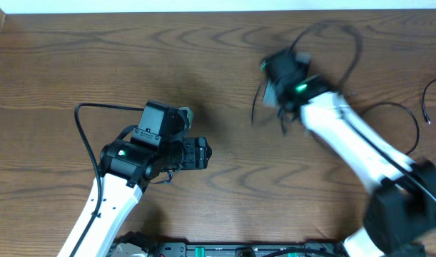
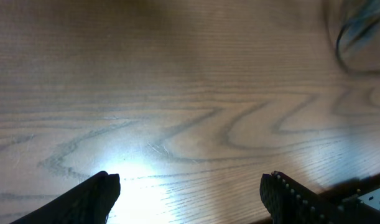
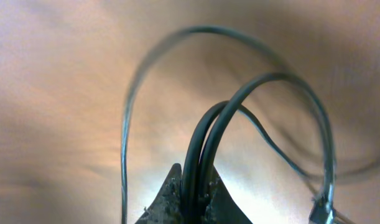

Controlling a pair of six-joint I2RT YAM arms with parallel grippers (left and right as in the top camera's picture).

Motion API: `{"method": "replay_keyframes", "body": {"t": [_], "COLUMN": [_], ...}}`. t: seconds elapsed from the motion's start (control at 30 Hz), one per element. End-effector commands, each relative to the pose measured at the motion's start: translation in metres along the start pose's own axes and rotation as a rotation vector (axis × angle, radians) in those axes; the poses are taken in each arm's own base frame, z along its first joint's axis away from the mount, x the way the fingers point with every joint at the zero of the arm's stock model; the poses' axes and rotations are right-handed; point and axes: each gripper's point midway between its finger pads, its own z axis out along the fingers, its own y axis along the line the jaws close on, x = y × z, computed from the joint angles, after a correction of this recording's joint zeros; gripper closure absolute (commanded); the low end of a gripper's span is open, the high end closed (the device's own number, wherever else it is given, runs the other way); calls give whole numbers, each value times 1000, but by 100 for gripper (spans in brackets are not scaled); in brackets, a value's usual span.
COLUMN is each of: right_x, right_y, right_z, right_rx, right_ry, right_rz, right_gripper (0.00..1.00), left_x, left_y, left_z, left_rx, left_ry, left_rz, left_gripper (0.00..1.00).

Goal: Untangle cables
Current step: 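Carry the grasped black cable to the right table edge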

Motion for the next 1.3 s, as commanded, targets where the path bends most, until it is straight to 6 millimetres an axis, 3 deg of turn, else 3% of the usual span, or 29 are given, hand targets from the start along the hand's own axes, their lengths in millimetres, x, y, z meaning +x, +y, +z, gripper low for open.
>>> {"method": "replay_keyframes", "body": {"t": [0.0, 0.13, 0.27, 0.47, 0.73, 0.87, 0.97, 1.27], "right_x": [-88, -162, -215, -259, -278, -278, -273, -239], "right_y": [5, -19, -71, -171, -286, -331, -358, -400], "right_z": [-78, -139, -181, -222, -251, -249, -235, -138], "right_rx": [-145, -236, -235, -127, 11, 84, 121, 111], "right_ry": [-212, -370, -491, -631, -754, -769, -738, -480], "right_rz": [-63, 14, 60, 165, 278, 334, 372, 484], "right_gripper": [99, 99, 99, 99, 99, 99, 99, 99], "left_x": [-5, -4, -2, 0, 3, 4, 5, 6], "left_y": [-2, -1, 0, 1, 2, 2, 2, 3], "left_z": [-6, -6, -6, -6, -6, -6, -6, -6], "left_rx": [0, -1, -4, -8, -13, -14, -15, -16], "left_ry": [-23, -21, -12, -2, 11, 16, 17, 22], "left_rz": [9, 9, 16, 26, 21, 20, 19, 18], "left_gripper": [22, 22, 22, 22, 22, 22, 21, 21]}}
